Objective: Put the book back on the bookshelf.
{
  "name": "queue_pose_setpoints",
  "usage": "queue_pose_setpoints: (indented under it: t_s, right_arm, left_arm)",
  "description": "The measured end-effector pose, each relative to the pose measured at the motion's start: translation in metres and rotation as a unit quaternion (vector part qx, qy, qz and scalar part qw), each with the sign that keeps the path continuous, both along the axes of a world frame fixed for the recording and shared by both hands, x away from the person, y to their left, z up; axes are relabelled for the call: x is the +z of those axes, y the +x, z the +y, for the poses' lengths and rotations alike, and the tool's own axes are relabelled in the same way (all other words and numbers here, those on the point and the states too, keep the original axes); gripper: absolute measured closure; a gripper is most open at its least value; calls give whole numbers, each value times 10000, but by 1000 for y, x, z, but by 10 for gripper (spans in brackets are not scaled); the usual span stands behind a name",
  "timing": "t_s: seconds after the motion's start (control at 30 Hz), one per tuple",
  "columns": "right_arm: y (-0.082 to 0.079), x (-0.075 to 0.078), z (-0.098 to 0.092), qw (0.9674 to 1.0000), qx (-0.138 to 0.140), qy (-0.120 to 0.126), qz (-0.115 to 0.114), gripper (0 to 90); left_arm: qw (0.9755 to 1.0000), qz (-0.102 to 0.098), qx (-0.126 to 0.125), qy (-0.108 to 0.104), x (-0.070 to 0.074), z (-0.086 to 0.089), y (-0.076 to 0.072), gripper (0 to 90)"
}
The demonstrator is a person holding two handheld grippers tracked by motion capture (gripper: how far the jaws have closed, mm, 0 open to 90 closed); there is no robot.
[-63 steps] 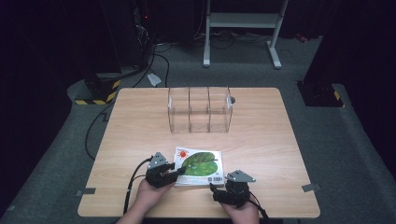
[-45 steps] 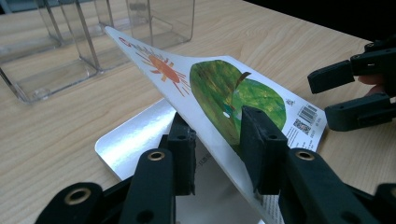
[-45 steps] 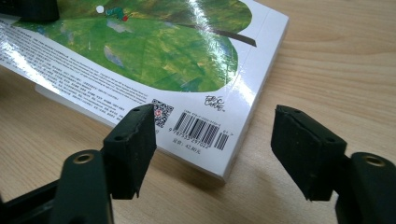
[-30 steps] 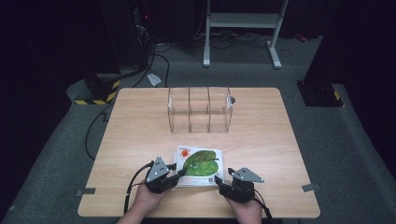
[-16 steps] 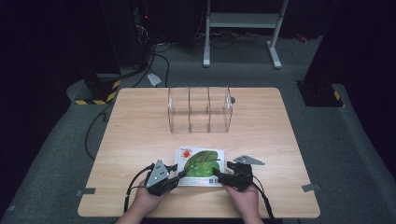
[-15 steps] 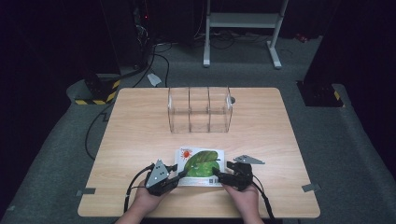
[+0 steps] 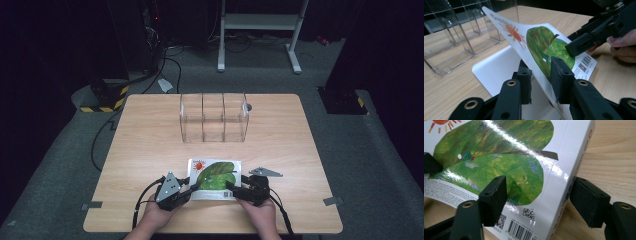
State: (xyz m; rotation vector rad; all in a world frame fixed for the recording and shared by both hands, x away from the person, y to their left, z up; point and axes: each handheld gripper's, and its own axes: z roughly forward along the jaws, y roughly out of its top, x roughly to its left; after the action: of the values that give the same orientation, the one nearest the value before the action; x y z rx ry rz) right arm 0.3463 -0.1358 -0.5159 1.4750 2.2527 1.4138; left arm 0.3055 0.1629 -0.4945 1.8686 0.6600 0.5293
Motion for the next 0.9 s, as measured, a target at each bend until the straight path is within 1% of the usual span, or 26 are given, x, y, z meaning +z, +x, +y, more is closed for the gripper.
queue_pose_setpoints:
  t_s: [0.07,0.13,0.23,0.4,0.5,0.6,0.67,0.7,0.77,0.83,0.87,0.9]
  right_arm:
    - [-4,2,0,9999,-66,-89,-98,328]
    - [-8,2,-1,9996,-113,-135,-217,341]
    - [-13,2,-1,9990,-183,-194,-369,352]
    - [-17,5,-2,9980,-235,-280,-509,375]
    - [-19,8,-3,9975,-294,-253,-583,389]
    - [-20,12,-5,9966,-309,-284,-707,392]
    - [-19,16,-5,9961,-271,-377,-749,397]
    - [-19,18,-5,9958,-270,-410,-779,398]
    - [-21,22,-7,9945,-285,-429,-911,404]
    - [-23,26,-10,9927,-324,-427,-1082,411]
    - [-25,27,-10,9918,-342,-459,-1146,413]
    - [-26,27,-10,9910,-362,-523,-1181,408]
  left_arm:
    - [9999,115,-19,-37,-1,1,2,716]
    - [9998,168,-10,-68,-2,1,3,719]
    - [9998,181,-2,-75,-2,0,2,721]
    - [9997,224,3,-85,-4,1,4,721]
    - [9996,260,16,-97,-5,1,5,722]
    - [9997,241,53,-85,-5,0,5,725]
    - [9996,248,99,-81,-7,-1,6,725]
    - [9996,256,120,-62,-7,-1,7,725]
    - [9995,267,168,35,-10,-3,7,731]
    - [9991,280,220,217,-13,-6,8,749]
    - [9991,256,228,264,-14,-8,8,749]
    - [9991,264,260,226,-15,-8,8,748]
